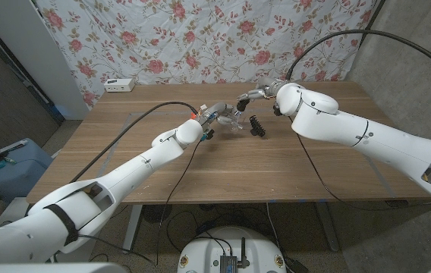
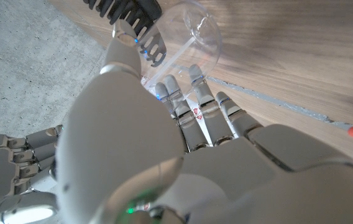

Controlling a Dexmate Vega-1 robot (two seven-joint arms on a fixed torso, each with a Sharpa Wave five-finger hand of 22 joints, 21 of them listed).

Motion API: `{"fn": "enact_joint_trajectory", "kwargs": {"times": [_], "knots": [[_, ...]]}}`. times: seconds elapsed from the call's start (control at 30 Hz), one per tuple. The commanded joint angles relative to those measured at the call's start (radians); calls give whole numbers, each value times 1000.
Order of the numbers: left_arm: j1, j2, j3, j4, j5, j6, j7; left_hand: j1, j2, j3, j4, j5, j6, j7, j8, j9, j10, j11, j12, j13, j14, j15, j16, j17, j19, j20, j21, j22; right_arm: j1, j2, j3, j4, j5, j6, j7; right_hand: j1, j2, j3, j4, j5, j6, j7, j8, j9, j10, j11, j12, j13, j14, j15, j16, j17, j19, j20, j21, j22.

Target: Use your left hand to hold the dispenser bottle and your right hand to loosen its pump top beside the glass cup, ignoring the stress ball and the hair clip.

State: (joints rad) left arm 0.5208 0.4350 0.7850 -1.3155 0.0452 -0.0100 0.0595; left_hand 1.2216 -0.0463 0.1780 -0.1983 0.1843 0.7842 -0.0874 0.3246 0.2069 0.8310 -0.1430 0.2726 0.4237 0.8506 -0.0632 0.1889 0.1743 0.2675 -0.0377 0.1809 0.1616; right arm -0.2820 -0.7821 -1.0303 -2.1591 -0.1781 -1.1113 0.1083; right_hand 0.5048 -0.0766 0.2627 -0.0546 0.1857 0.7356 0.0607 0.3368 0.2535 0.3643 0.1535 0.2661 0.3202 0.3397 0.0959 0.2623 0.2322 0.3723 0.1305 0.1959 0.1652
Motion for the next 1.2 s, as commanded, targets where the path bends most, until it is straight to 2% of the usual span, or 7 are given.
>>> {"fn": "enact_joint_trajectory", "kwargs": {"times": [0.03, 0.63, 1.2], "knots": [[0, 3, 0, 7, -4, -16, -5, -82, 129, 68, 62, -3, 85, 10, 6, 2, 32, -19, -2, 11, 50, -129, 5, 4, -3, -130, 0, 2, 18, 21, -26, 14, -13, -33, -4, 20, 6, 9, -11, 6, -1, -6, 7, 7, 5, -4, -1, -1, 10, -8, 0, 0, 9, -1, -2, 5], [5, 1, -4, 6, -9, -9, 1, -87, 130, 71, 62, -3, 88, 9, 7, 2, 34, -17, -4, 14, 50, -131, 5, 4, -3, -130, 0, 2, 46, 17, -52, 10, -5, -48, -4, 78, 25, 39, -48, 9, 9, -18, 22, 13, 12, -17, -4, -1, 16, -18, 1, 2, 15, -4, -2, 5], [4, 1, -4, 11, -14, -10, -2, -89, 130, 74, 60, -4, 88, 10, 6, 3, 35, -20, -7, 17, 50, -129, 5, 5, -3, -129, 0, 2, 15, -6, 10, 11, 48, 40, 10, 154, 66, 83, -87, 11, -4, -36, 25, 16, 0, -20, -14, -1, 7, -22, -4, 5, 11, -9, -5, 5]]}}
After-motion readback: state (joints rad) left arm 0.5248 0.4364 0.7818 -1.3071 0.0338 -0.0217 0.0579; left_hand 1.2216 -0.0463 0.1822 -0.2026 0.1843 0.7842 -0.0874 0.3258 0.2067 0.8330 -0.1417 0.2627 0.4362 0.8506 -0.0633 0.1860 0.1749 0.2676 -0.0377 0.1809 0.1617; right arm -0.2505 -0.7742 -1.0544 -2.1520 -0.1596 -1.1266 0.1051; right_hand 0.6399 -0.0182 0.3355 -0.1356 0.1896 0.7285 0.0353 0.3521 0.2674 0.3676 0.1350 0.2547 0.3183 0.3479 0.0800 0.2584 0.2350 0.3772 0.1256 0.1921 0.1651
